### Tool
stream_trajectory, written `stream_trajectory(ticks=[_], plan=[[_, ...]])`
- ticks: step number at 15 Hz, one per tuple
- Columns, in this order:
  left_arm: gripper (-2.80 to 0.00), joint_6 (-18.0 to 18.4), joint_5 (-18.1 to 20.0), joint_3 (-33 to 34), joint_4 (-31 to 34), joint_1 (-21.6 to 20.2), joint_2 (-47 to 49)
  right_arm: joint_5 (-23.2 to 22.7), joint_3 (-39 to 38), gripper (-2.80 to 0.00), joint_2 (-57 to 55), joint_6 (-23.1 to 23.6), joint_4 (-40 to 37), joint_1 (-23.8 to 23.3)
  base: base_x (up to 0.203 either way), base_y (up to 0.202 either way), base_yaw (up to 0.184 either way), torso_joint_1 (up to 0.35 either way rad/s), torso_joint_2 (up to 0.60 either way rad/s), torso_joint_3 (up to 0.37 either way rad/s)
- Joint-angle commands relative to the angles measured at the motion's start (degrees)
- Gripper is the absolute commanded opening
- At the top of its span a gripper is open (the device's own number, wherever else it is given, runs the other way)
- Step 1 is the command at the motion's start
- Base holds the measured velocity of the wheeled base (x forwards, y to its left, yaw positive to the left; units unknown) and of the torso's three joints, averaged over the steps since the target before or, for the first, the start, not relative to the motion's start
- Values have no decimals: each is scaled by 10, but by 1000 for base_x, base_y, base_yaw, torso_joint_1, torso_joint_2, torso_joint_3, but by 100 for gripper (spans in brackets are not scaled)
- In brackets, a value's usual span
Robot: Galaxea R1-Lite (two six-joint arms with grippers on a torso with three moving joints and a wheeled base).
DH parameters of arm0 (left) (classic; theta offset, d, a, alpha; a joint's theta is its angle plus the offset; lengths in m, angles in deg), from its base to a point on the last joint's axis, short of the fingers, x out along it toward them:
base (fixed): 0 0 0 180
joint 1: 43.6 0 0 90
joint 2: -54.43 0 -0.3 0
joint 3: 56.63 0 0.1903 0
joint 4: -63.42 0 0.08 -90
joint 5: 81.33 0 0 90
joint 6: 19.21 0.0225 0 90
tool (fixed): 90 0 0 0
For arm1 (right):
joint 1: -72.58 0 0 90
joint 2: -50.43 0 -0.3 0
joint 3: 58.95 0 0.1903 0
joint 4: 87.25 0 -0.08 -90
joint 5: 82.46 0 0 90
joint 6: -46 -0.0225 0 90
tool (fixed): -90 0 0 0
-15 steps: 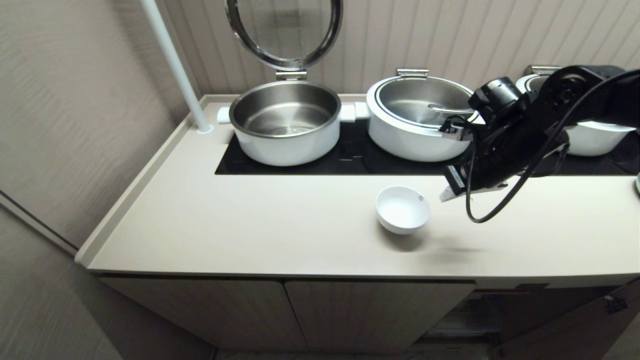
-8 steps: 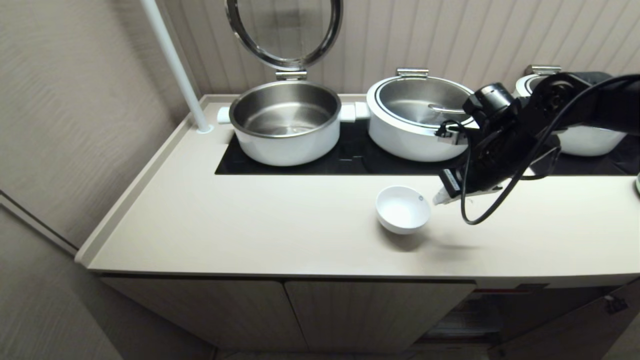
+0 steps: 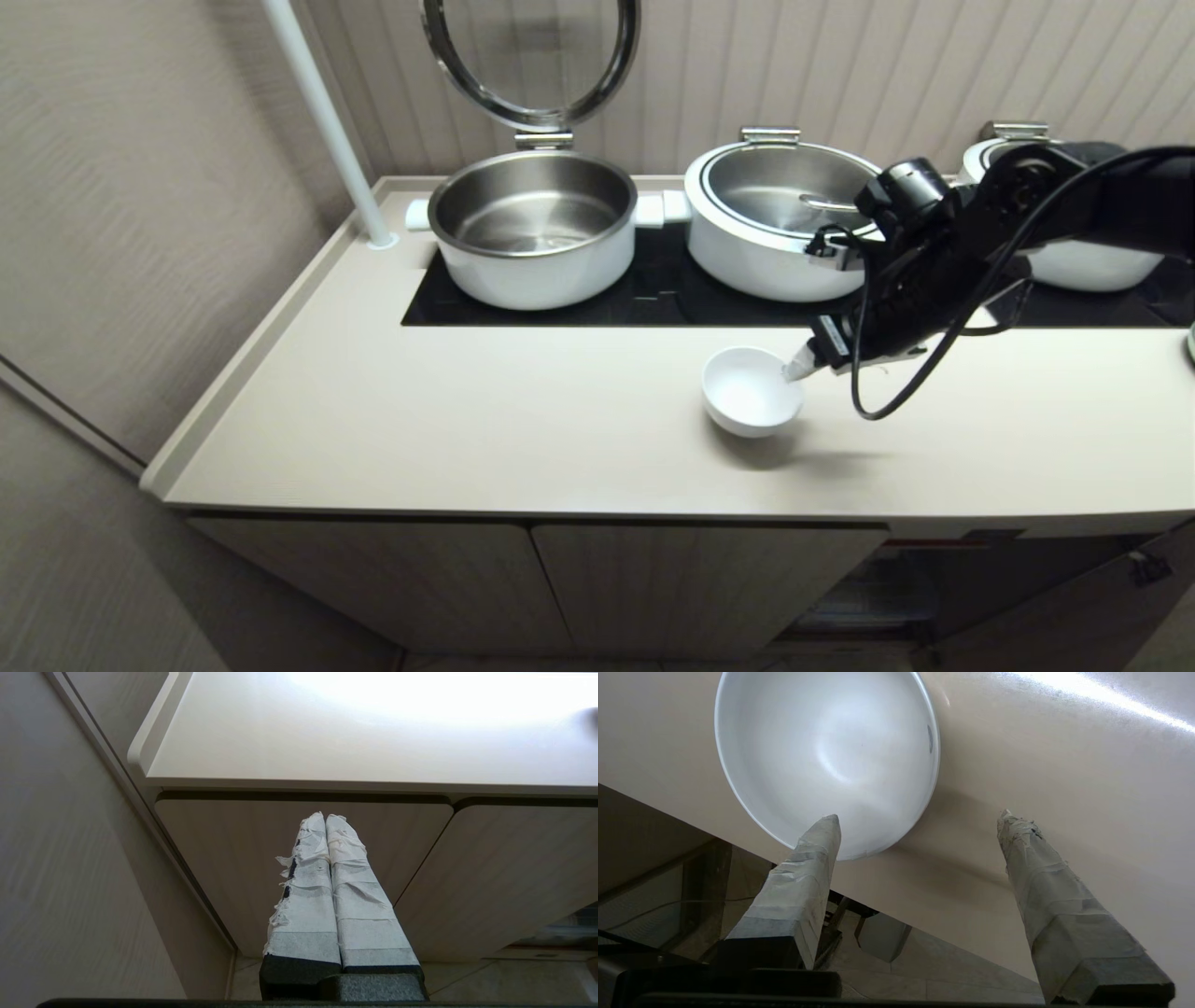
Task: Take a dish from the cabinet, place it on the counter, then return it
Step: Pick up the bowl from the table
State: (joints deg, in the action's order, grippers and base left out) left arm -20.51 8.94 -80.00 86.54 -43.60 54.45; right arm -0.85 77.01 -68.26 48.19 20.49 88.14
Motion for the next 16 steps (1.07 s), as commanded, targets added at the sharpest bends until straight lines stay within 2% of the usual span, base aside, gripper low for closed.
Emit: stream_trajectory(ticks=[1, 4, 8, 16], plan=[[-280, 0, 0, 0, 0, 0, 0, -1, 0, 0, -8, 0, -2, 3, 0, 0, 0, 0, 0, 0], [-280, 0, 0, 0, 0, 0, 0, 2, 0, 0, -21, 1, -2, 9, 0, 0, 0, 0, 0, 0], [-280, 0, 0, 0, 0, 0, 0, 35, 0, 0, -44, -1, 0, 17, 0, 0, 0, 0, 0, 0], [-280, 0, 0, 0, 0, 0, 0, 36, 0, 0, -73, -3, 25, 26, 0, 0, 0, 0, 0, 0]])
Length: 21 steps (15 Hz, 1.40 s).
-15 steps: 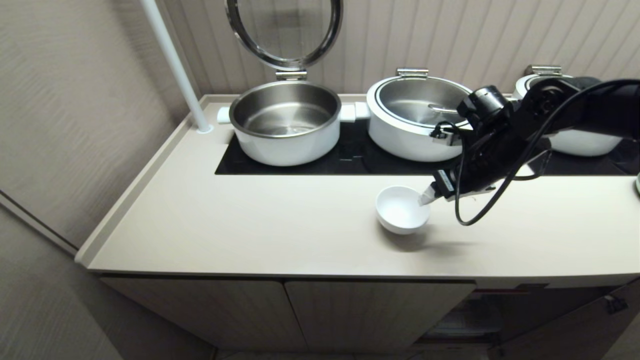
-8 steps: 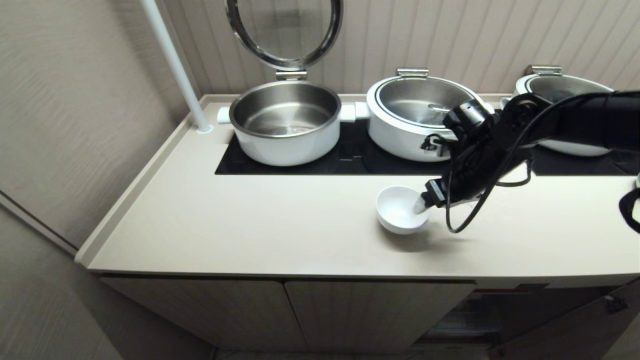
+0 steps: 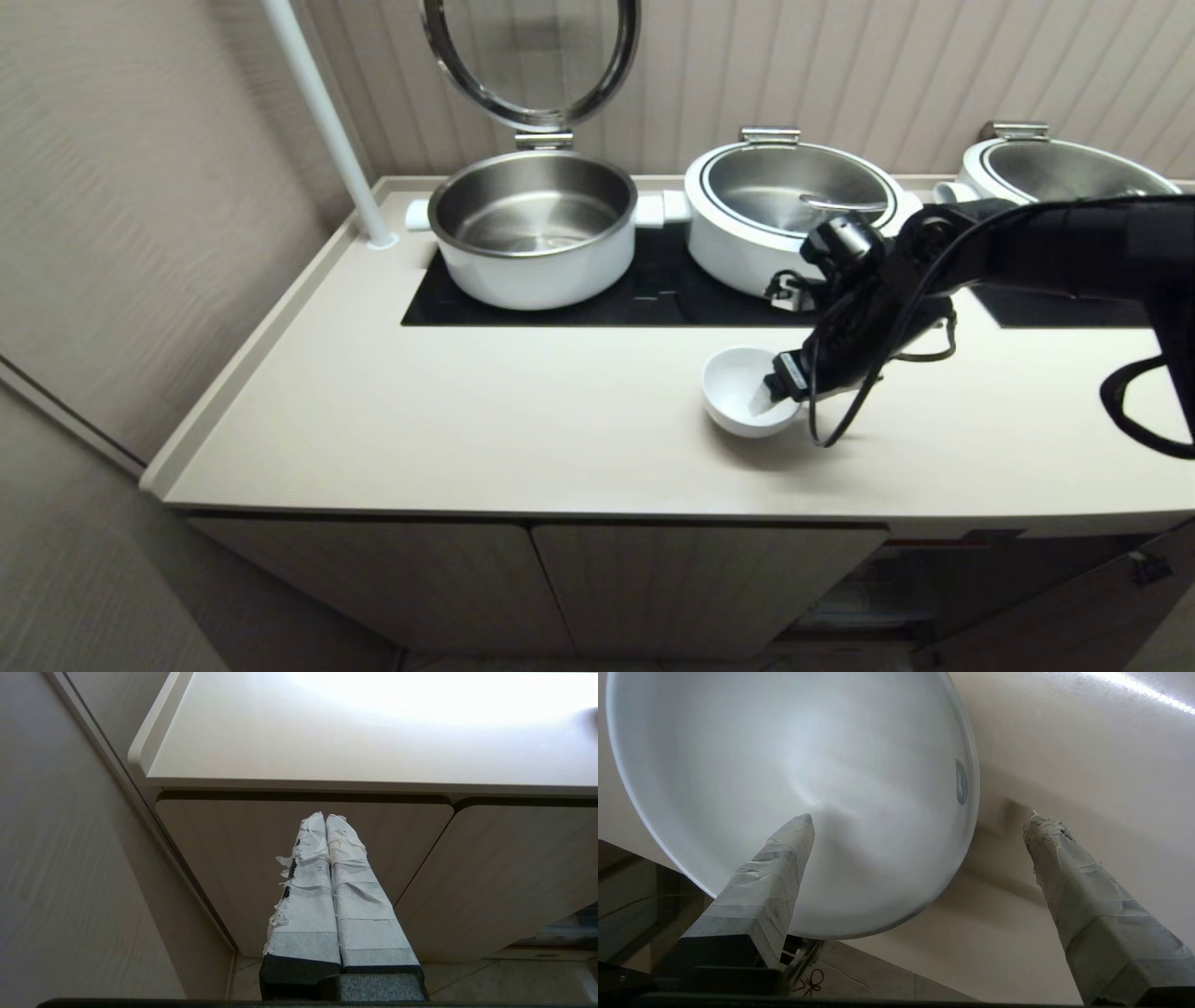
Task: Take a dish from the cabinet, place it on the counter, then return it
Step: Pick up the bowl from the table
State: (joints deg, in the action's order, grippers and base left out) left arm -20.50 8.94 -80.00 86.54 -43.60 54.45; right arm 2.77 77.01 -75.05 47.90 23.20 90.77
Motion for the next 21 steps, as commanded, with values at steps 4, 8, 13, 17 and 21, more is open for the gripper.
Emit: stream_trajectory(ticks=[4, 8, 13, 17, 21], plan=[[-280, 0, 1, 0, 0, 0, 0, 0, 0, 0, -5, 1, -2, 0, 0, 0, 0, 0, 0, 0], [-280, 0, 0, 0, 0, 0, 0, 1, 0, 0, -5, 1, -2, 1, 0, 0, 0, 0, 0, 0], [-280, 0, 0, 0, 0, 0, 0, 1, 0, 0, -7, 1, 7, 0, 0, 0, 0, 0, 0, 0], [-280, 0, 0, 0, 0, 0, 0, 1, 0, 0, -11, 1, 11, 1, 0, 0, 0, 0, 0, 0], [-280, 0, 0, 0, 0, 0, 0, 1, 0, -280, -14, 0, 14, 1, 0, 0, 0, 0, 0, 0]])
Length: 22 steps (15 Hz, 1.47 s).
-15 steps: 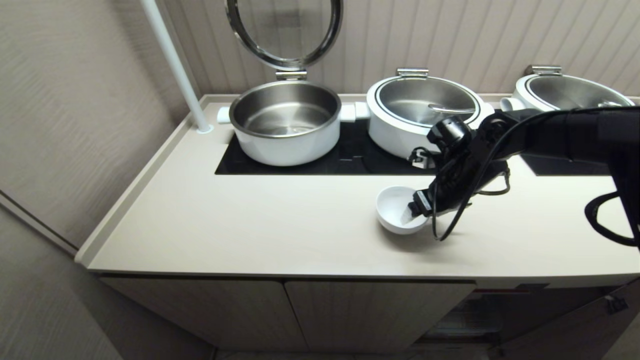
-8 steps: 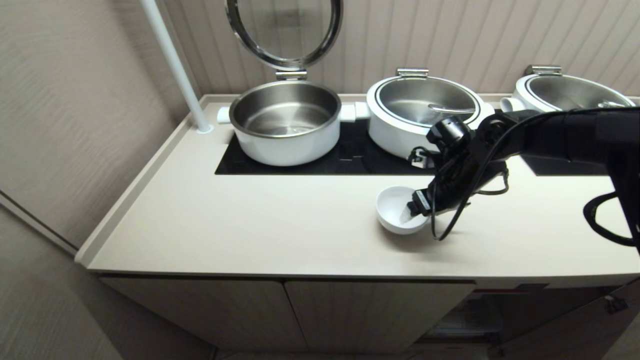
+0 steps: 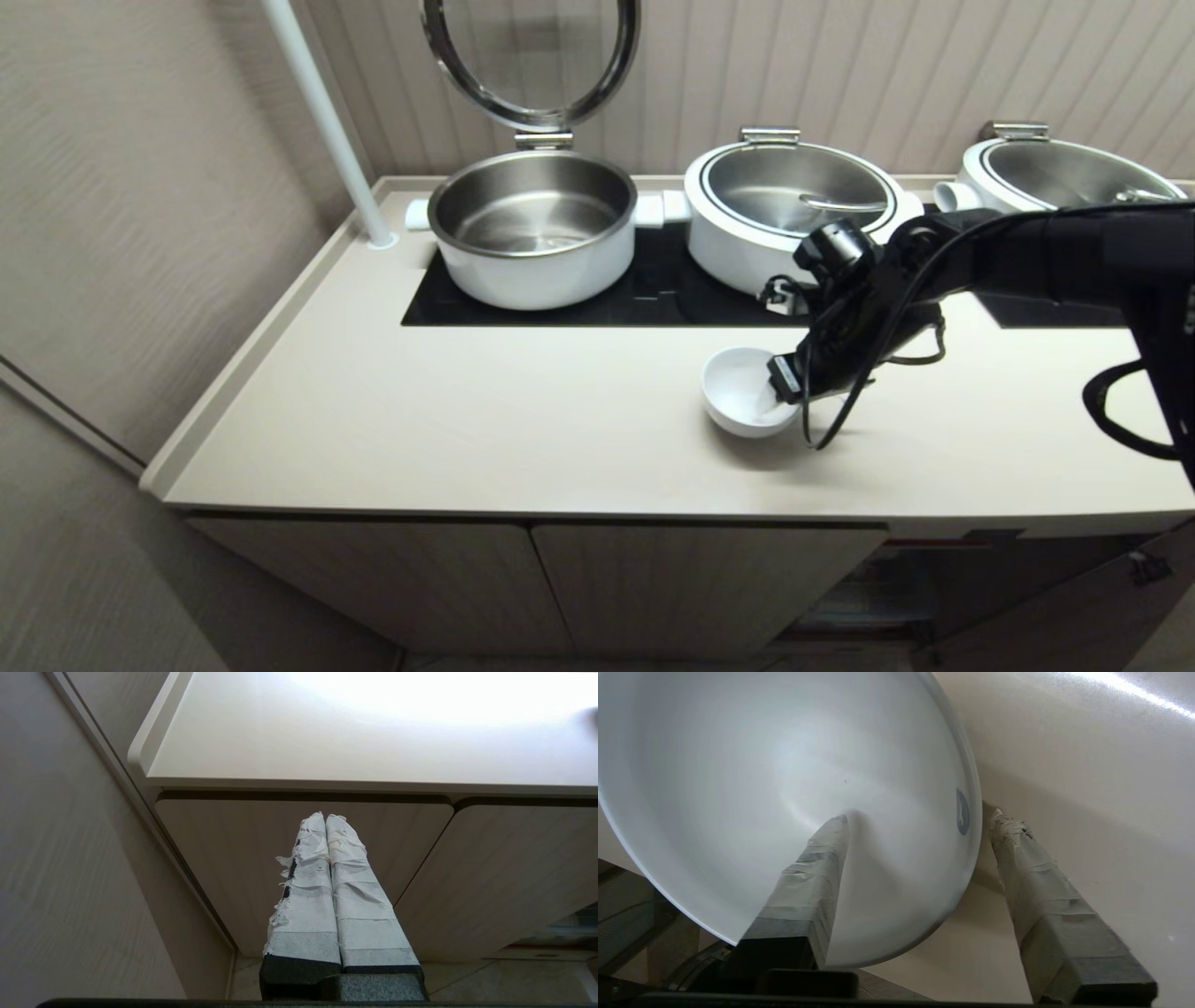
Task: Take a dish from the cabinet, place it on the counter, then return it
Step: Pick up the bowl from the table
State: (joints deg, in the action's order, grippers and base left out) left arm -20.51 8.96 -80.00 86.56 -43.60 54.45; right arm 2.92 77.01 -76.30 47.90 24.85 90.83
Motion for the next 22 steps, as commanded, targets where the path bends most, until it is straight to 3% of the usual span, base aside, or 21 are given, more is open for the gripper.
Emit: stream_trajectory(ticks=[1, 5, 15, 22], plan=[[-280, 0, 0, 0, 0, 0, 0, 0, 0, -280, -2, -1, -2, 0, 0, 0, 0, 0, 0, 0], [-280, 0, 0, 0, 0, 0, 0, 0, 0, -280, -4, -24, 43, 1, 0, 0, 0, 0, 0, 0], [-280, 0, 0, 0, 0, 0, 0, -1, -1, -280, 5, -29, 37, 3, 0, 0, 0, 0, 0, 0], [-280, 0, 0, 0, 0, 0, 0, -1, -3, -280, 36, -139, 7, 4, 0, 0, 0, 0, 0, 0]])
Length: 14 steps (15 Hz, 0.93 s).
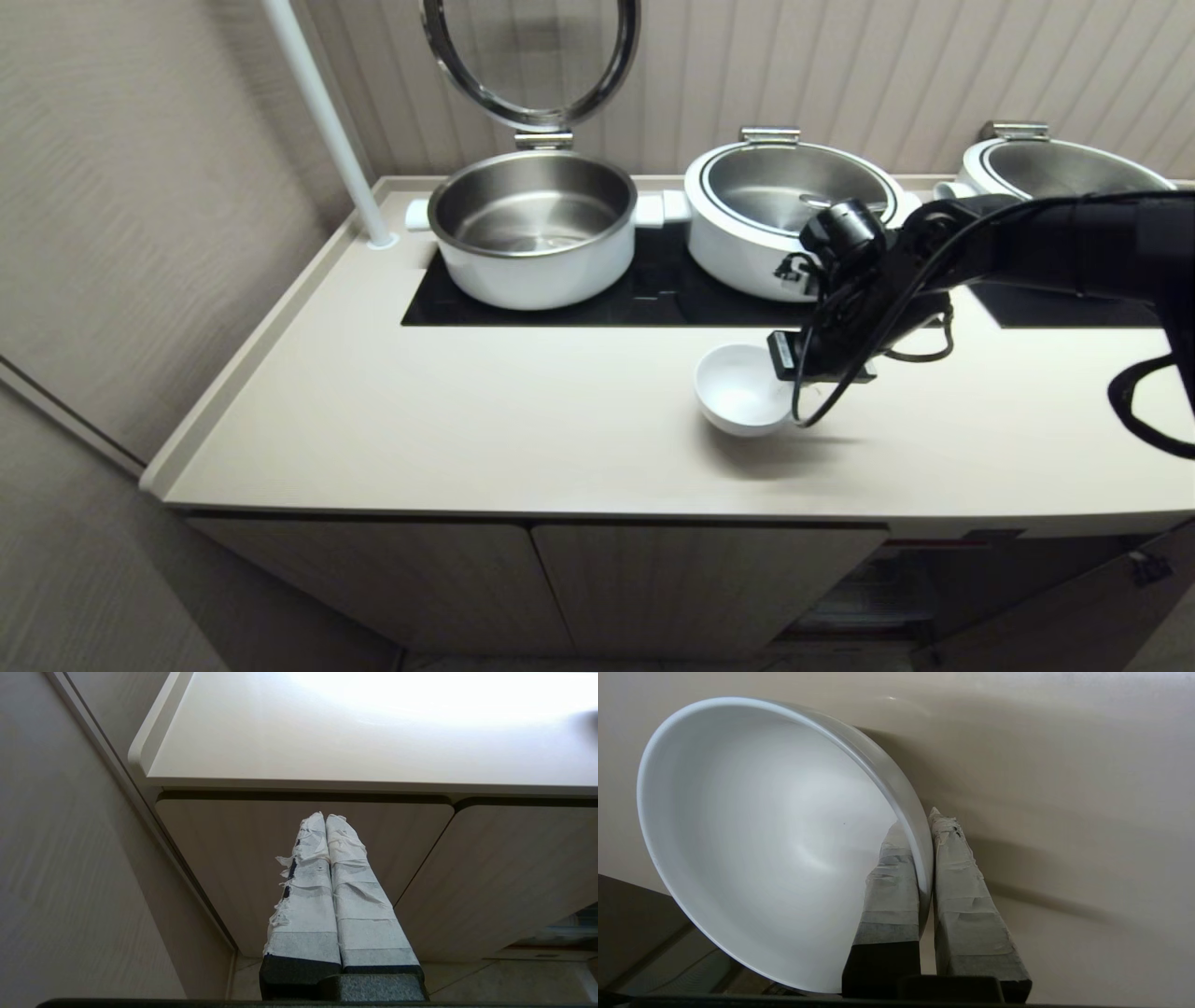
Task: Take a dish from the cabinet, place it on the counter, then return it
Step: Pick up the bowl from the table
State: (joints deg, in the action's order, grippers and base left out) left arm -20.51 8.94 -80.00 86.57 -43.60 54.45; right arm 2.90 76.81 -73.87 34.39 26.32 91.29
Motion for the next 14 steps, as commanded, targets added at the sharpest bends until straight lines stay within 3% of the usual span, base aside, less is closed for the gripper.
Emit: stream_trajectory(ticks=[1, 5, 14], plan=[[-280, 0, 0, 0, 0, 0, 0, -1, -3, -280, 19, -17, -16, -2, 0, 0, 0, 0, 0, 0], [-280, 0, 0, 0, 0, 0, 0, -1, -15, -280, 41, -60, -24, -1, 0, 0, 0, 0, 0, 0], [-280, 0, 0, 0, 0, 0, 0, -1, -128, -280, 145, -87, -16, -21, 0, 0, 0, 0, 0, 0]])
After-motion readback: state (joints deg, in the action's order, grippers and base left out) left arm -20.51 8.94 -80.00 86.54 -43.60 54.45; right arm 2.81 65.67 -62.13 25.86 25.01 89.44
